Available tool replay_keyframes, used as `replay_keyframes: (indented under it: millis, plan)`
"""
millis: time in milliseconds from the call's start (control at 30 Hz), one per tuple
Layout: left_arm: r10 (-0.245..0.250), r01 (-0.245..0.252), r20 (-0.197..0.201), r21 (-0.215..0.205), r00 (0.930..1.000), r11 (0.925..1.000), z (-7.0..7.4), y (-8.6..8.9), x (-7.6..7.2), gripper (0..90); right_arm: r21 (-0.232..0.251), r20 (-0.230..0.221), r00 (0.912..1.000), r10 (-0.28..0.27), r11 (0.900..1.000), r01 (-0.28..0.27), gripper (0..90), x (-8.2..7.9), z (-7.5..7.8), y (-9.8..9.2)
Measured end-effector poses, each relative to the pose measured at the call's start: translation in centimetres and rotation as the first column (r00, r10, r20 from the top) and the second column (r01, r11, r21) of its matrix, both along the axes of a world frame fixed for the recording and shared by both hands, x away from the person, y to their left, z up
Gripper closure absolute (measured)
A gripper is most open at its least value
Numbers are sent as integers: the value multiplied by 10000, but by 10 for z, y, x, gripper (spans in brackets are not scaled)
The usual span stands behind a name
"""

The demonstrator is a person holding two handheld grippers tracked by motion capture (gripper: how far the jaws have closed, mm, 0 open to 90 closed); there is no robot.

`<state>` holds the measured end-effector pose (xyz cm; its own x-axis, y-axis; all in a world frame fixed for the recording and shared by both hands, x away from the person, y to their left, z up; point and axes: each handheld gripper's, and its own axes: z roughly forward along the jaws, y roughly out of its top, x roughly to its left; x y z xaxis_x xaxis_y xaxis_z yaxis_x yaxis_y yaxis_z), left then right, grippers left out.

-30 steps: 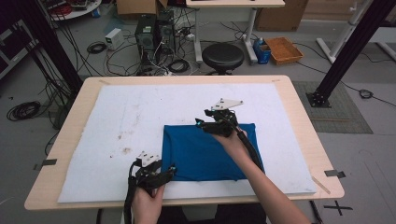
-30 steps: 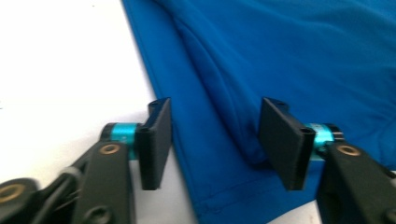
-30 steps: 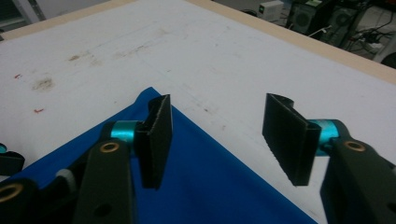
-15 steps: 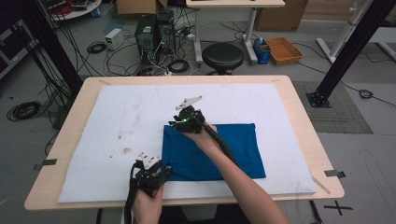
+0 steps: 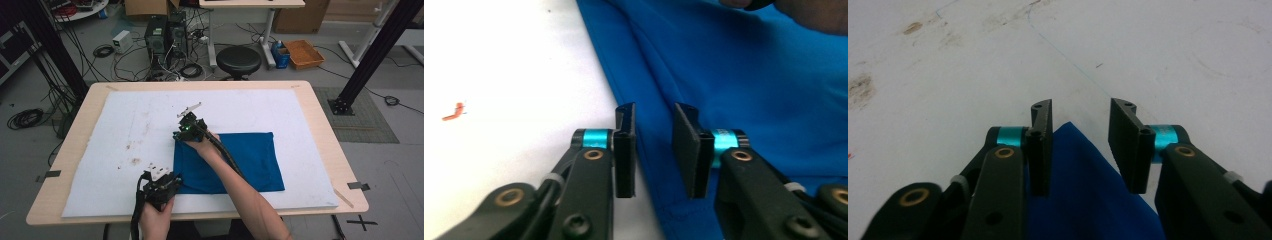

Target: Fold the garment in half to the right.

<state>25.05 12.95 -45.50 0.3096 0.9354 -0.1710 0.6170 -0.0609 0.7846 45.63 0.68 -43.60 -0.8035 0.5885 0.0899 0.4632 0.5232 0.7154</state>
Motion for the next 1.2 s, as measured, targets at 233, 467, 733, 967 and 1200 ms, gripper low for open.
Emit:
replay_keyframes:
  millis: [233, 467, 733, 967, 1200]
  plan:
    - [-274, 275, 28, -155, 9996, 9995, 0, -4, -2, 444, 38, 204, 9997, 136, 9999, -137, 617, -2, 5, -1]
    - [-297, 312, 163, -1016, 9994, 9943, -4, 5, -4, 434, 42, 275, 9994, 209, 9998, -210, 614, -6, 8, -1]
    - [166, -252, -272, -3552, 9995, 9345, -11, 18, -4, 446, 179, 213, 9997, 105, 9998, -109, 610, -4, 8, -6]
    - [442, -423, 69, -1727, 9990, 9841, -7, -1, -6, 463, 161, 205, 9998, 75, 9998, -78, 600, -4, 8, -6]
    - [1030, -1075, 898, 476, 9906, 9931, -8, -21, -13, 676, -249, 690, 9972, 279, 9993, -262, 714, -5, 2, 3]
